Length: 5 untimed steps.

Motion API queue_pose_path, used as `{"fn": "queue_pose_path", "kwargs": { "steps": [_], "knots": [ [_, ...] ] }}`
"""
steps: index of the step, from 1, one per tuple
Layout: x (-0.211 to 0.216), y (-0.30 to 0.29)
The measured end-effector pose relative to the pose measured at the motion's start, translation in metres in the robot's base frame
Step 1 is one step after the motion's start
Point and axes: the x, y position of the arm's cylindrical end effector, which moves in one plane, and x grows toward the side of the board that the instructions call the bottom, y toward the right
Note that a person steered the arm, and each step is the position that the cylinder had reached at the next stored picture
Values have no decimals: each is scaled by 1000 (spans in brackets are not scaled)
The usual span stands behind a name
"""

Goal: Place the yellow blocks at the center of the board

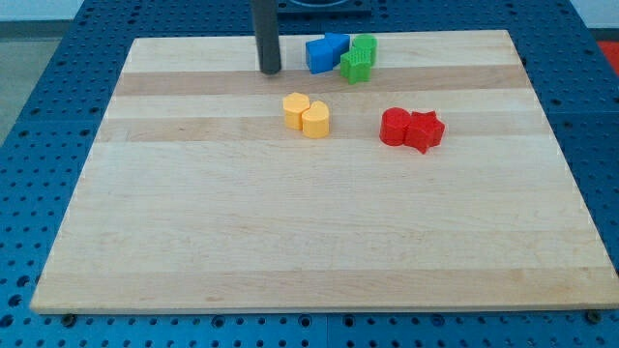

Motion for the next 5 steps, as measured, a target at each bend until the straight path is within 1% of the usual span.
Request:
{"fn": "queue_pose_path", "kwargs": {
  "steps": [1,3,4,5],
  "knots": [
    [24,2],
    [84,34],
    [95,43],
    [95,43]
  ]
}}
